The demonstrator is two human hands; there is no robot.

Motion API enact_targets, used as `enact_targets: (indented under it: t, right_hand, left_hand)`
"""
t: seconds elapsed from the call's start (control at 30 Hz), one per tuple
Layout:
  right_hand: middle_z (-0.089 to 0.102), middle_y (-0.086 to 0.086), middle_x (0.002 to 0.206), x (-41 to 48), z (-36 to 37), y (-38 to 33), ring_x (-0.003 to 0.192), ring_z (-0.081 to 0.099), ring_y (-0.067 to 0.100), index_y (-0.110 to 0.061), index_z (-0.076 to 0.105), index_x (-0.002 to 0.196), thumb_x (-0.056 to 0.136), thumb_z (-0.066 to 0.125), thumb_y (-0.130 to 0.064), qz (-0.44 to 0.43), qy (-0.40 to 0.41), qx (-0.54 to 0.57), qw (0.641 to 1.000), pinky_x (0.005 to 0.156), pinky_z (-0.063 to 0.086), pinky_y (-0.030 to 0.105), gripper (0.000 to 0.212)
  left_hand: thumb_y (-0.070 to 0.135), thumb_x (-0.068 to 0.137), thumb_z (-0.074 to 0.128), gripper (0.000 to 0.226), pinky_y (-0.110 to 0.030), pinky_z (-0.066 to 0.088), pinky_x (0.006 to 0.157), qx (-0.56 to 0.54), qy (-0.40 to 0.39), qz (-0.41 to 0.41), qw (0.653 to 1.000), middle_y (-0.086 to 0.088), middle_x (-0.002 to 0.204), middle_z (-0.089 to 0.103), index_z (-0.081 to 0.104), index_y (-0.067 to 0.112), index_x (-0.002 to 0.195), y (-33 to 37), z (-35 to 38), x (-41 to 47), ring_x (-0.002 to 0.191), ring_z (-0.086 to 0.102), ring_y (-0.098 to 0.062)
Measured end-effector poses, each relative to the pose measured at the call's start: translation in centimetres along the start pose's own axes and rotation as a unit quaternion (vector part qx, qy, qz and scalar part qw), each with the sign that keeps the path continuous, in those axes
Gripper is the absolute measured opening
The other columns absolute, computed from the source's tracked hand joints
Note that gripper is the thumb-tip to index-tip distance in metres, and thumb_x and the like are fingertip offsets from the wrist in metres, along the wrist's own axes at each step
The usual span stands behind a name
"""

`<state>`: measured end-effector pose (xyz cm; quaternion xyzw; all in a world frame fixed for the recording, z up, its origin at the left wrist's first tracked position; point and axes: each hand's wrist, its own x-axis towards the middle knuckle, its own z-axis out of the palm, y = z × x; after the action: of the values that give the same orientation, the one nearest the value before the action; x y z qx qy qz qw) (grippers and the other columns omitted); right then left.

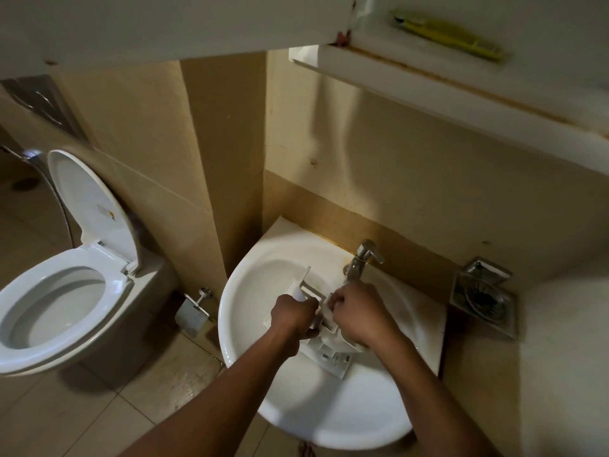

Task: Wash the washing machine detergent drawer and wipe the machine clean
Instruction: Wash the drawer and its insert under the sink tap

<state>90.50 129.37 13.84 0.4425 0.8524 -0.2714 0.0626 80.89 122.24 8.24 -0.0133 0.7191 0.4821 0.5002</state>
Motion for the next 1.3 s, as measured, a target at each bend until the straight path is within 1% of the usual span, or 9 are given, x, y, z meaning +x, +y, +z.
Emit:
enact_targets:
  t: [0.1, 0.17, 0.3, 0.4, 0.57, 0.77, 1.13, 1.2, 1.3]
  right_hand:
    - [0.073, 0.009, 0.086, 3.1, -0.2, 4.0, 0.083, 0.069, 0.026, -0.011, 0.07, 0.083, 0.09, 0.05, -0.016, 0.068, 0.115, 0.069, 0.989, 0.074, 0.054, 0.033, 0.021]
    - [0.071, 0.016, 0.086, 4.7, 0.0, 6.6, 0.078, 0.066, 0.031, -0.008, 0.064, 0.078, 0.091, 0.05, -0.009, 0.153, 0.081, 0.219, 0.96, 0.073, 0.056, 0.037, 0.019]
    - [0.06, 0.022, 0.084, 6.1, 2.5, 8.5, 0.075, 0.063, 0.029, 0.006, 0.058, 0.086, 0.097, 0.04, 0.006, 0.28, -0.094, 0.619, 0.728, 0.066, 0.058, 0.035, 0.021]
    - [0.062, 0.024, 0.092, 7.3, 4.9, 8.8, 0.079, 0.067, 0.034, 0.01, 0.058, 0.098, 0.095, 0.041, 0.002, 0.287, -0.114, 0.772, 0.555, 0.044, 0.057, 0.033, 0.019]
    - [0.058, 0.012, 0.073, 8.8, 7.8, 7.2, 0.069, 0.057, 0.02, -0.003, 0.054, 0.086, 0.075, 0.045, 0.0, 0.225, -0.087, 0.861, 0.447, 0.047, 0.05, 0.023, 0.015]
    - [0.058, 0.007, 0.065, 9.1, 9.0, 8.0, 0.054, 0.059, 0.019, -0.005, 0.064, 0.064, 0.027, 0.094, 0.004, 0.133, -0.151, 0.875, 0.441, 0.051, 0.052, 0.023, 0.048]
    - [0.055, 0.009, 0.07, 5.4, 4.2, 5.1, 0.057, 0.053, 0.018, -0.002, 0.063, 0.071, 0.051, 0.088, 0.008, 0.083, -0.264, 0.845, 0.458, 0.047, 0.043, 0.023, 0.033]
    - [0.057, 0.01, 0.072, 4.3, 2.1, 3.5, 0.059, 0.054, 0.017, -0.003, 0.064, 0.074, 0.069, 0.079, 0.001, 0.088, -0.281, 0.787, 0.542, 0.048, 0.042, 0.022, 0.016]
    - [0.06, 0.011, 0.072, 2.4, 0.7, 1.7, 0.061, 0.055, 0.016, -0.006, 0.066, 0.075, 0.094, 0.052, -0.003, 0.057, -0.235, 0.576, 0.781, 0.056, 0.044, 0.023, 0.023]
  left_hand:
    - [0.011, 0.092, 0.064, 0.019, -0.027, 0.058, 0.05, 0.0, -0.012, -0.004, 1.0, -0.022, 0.105, 0.064, 0.059, -0.003, 0.104, -0.2, -0.6, -0.5, 0.082, 0.071, -0.033]
    - [0.01, 0.093, 0.062, 0.019, -0.026, 0.058, 0.051, 0.012, -0.02, 0.0, 1.0, -0.021, 0.109, 0.065, 0.058, -0.001, 0.108, -0.7, -1.2, -0.9, 0.085, 0.072, -0.032]
    - [0.004, 0.092, 0.054, 0.019, -0.03, 0.06, 0.059, 0.039, -0.021, 0.017, 0.999, -0.02, 0.1, 0.069, 0.066, -0.006, 0.103, -1.7, -2.6, -0.9, 0.073, 0.072, -0.026]
    - [0.003, 0.093, 0.053, 0.017, -0.03, 0.061, 0.06, 0.041, -0.028, 0.02, 0.999, -0.02, 0.095, 0.071, 0.067, -0.004, 0.096, -1.7, -3.3, -1.1, 0.07, 0.073, -0.026]
    - [0.005, 0.094, 0.052, 0.02, -0.031, 0.061, 0.062, 0.048, -0.034, 0.029, 0.998, -0.02, 0.102, 0.073, 0.067, -0.002, 0.105, -1.5, -4.1, -1.0, 0.082, 0.076, -0.03]
    - [0.005, 0.095, 0.052, 0.018, -0.034, 0.063, 0.067, 0.055, -0.04, 0.039, 0.997, -0.015, 0.101, 0.075, 0.066, 0.001, 0.106, -1.6, -4.6, -0.7, 0.078, 0.077, -0.026]
    - [0.003, 0.093, 0.052, 0.014, -0.034, 0.063, 0.063, 0.041, -0.039, 0.032, 0.998, -0.017, 0.097, 0.075, 0.066, 0.002, 0.098, -1.4, -4.1, -0.8, 0.077, 0.077, -0.028]
    - [0.002, 0.091, 0.052, 0.018, -0.037, 0.064, 0.065, 0.032, -0.024, 0.029, 0.999, -0.024, 0.095, 0.074, 0.067, -0.006, 0.098, -1.4, -3.5, -0.7, 0.072, 0.075, -0.031]
    - [0.004, 0.092, 0.054, 0.02, -0.035, 0.062, 0.062, 0.024, -0.009, 0.023, 0.999, -0.025, 0.085, 0.069, 0.066, -0.012, 0.093, -1.2, -2.7, -0.7, 0.065, 0.071, -0.032]
